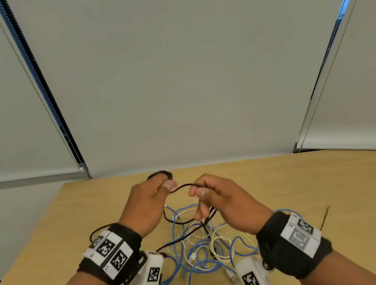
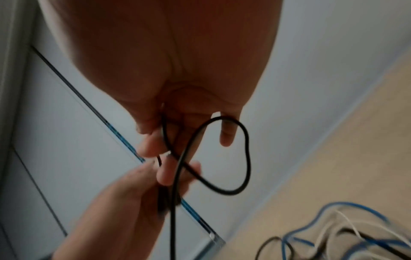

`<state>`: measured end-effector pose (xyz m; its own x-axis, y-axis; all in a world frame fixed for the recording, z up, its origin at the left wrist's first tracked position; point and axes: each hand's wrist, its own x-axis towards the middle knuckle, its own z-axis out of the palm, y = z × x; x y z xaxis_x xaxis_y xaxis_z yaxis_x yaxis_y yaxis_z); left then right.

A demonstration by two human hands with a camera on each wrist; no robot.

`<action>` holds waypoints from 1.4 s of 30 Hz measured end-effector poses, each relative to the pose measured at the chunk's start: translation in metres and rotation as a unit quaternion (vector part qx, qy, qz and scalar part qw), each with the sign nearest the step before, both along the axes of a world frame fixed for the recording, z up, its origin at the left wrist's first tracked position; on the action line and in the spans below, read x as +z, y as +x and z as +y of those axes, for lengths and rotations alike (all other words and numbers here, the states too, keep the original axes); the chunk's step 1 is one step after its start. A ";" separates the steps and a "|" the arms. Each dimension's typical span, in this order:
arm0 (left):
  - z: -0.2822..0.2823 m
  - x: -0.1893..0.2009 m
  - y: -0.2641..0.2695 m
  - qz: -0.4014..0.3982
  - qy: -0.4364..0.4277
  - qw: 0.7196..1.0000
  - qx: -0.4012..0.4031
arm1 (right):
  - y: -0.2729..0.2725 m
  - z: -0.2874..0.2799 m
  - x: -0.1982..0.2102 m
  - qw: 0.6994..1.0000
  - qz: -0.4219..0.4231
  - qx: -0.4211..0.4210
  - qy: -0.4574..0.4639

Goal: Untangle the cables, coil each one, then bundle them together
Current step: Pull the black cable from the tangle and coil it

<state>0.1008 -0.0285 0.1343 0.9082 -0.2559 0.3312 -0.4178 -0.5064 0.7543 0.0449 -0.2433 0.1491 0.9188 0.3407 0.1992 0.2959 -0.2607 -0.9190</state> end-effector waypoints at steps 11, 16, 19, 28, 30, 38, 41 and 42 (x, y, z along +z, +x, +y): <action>-0.012 0.013 -0.035 0.305 -0.400 0.819 -0.276 | 0.023 -0.026 -0.001 0.997 -0.012 -0.069 -0.023; -0.022 0.033 -0.030 0.251 -0.590 0.718 -0.270 | 0.014 -0.010 -0.029 0.996 0.068 -0.038 -0.039; -0.025 0.039 -0.025 0.201 -0.614 0.738 -0.195 | 0.010 0.001 -0.035 0.996 0.068 -0.010 -0.057; -0.006 0.027 0.000 -0.102 -0.029 0.994 0.017 | 0.000 -0.011 -0.030 0.967 0.211 0.130 0.053; -0.003 0.016 0.000 -0.099 0.069 0.993 -0.012 | 0.002 -0.019 -0.020 0.957 0.221 0.141 0.123; 0.009 -0.004 -0.005 -0.007 0.173 0.981 -0.085 | 0.011 -0.047 -0.004 0.982 0.156 0.035 0.101; 0.009 -0.008 -0.007 0.087 0.092 0.987 -0.101 | 0.014 -0.041 -0.003 0.988 0.124 -0.017 0.088; 0.008 -0.008 -0.008 0.114 0.068 0.985 -0.108 | 0.015 -0.040 -0.002 0.990 0.113 -0.034 0.082</action>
